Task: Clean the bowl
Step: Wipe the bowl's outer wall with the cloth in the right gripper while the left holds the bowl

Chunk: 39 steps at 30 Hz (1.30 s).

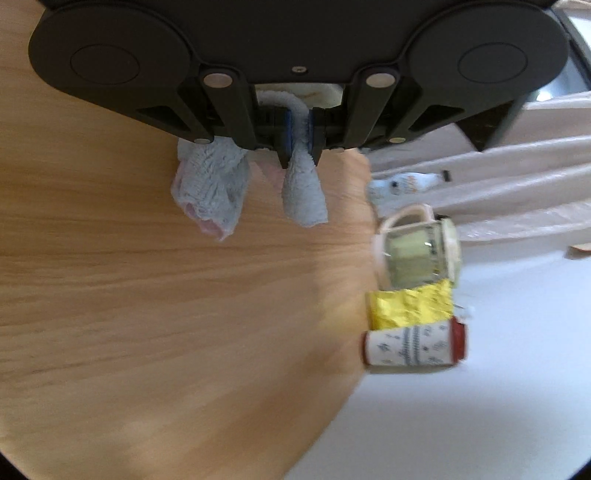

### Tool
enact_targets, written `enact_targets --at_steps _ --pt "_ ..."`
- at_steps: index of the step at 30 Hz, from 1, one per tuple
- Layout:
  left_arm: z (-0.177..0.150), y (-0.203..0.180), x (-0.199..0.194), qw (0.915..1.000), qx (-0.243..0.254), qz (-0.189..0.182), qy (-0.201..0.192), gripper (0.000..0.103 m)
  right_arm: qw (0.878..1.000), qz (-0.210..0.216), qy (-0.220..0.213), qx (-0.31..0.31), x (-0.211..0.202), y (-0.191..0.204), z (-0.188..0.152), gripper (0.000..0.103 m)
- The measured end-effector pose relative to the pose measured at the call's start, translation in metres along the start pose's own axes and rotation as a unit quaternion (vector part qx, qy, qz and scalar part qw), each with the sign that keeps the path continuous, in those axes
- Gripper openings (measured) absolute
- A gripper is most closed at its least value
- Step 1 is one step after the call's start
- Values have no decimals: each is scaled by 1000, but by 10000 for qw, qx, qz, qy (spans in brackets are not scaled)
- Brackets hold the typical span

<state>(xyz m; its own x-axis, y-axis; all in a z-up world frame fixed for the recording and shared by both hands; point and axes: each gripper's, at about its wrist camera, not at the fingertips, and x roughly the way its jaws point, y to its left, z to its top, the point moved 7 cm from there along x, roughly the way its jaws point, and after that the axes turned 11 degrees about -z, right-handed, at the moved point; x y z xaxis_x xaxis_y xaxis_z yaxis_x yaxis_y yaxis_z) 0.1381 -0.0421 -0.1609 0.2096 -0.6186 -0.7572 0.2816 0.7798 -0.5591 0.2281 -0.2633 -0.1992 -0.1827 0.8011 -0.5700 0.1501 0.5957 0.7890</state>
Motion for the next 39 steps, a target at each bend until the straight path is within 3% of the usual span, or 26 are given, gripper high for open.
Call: enact_targets --at_steps 6,10,14,25,36,39 --pt "6 10 1 9994 -300 60 -173 16 9985 441 -319 8 -18 6 -9 8" --pt "12 19 -5 9964 -715 -99 -440 16 9944 772 -587 423 -28 -8 -11 8" --pt "14 27 -9 9908 -1156 -278 -641 16 9865 842 -925 1057 -28 -31 -9 8" --pt "21 39 -16 9771 -1839 -452 -973 16 9591 1263 -1215 2225 -11 -70 -20 8" --pt "26 46 -23 9690 -2076 -595 -1204 16 9615 1993 -1432 1232 -45 -29 -28 8" --pt "29 48 -27 9673 -2090 -627 -1292 16 9662 1954 -1382 954 -45 -22 -33 8"
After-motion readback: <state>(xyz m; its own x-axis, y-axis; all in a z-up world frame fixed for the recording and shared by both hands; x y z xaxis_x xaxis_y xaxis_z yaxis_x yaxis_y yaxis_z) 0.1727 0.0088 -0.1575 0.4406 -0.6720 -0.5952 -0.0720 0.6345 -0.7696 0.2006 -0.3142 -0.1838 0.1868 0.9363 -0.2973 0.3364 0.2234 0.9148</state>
